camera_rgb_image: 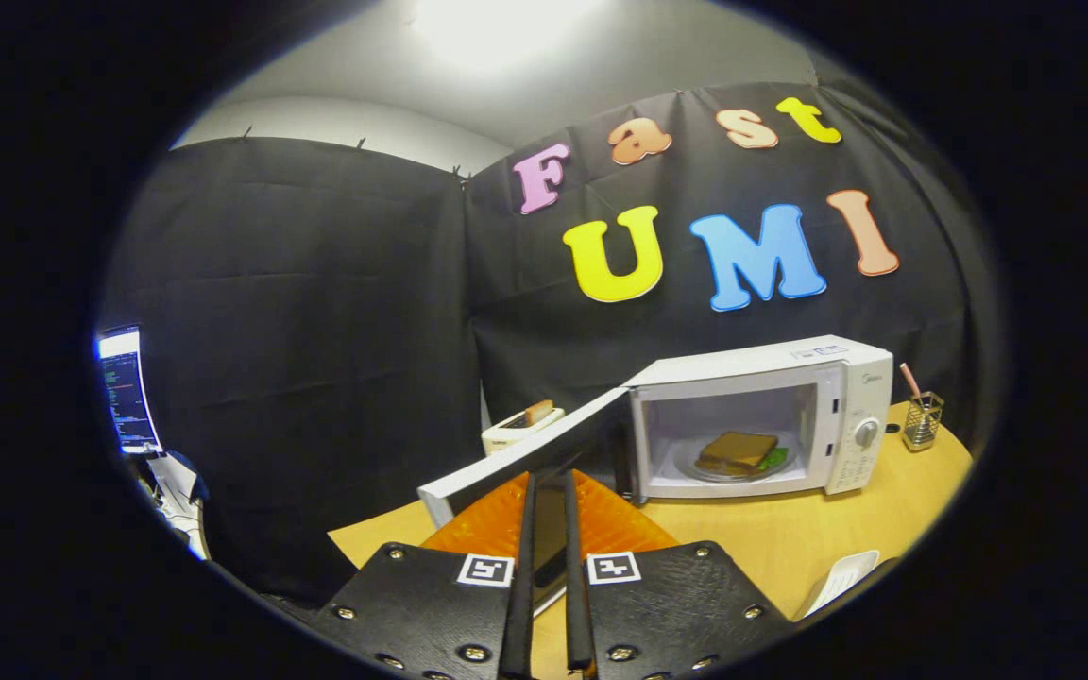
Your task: Open the microwave, put the food inside, and close the microwave door.
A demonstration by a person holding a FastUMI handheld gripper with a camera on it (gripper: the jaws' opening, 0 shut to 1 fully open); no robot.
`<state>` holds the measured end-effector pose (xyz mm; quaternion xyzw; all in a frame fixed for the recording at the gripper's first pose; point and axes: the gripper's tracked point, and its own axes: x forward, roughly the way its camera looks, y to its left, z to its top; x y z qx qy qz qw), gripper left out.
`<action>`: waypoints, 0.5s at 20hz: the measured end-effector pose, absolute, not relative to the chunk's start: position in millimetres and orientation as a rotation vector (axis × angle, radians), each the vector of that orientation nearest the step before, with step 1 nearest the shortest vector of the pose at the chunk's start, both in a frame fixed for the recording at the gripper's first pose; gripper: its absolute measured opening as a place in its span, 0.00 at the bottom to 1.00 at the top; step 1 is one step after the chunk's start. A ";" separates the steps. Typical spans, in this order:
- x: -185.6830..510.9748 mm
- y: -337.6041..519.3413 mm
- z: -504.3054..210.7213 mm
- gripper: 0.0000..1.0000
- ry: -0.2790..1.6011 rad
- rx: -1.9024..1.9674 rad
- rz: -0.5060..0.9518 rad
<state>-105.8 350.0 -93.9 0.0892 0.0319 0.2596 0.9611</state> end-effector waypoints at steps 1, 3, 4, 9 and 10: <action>-109.9 365.2 -91.6 0.14 0.068 0.180 0.551; -115.6 394.6 -88.2 0.14 0.077 0.192 0.597; -117.8 406.9 -86.4 0.14 0.076 0.193 0.611; -112.0 454.4 -93.5 0.14 0.108 0.205 0.628; -107.0 457.8 -98.6 0.14 0.118 0.195 0.612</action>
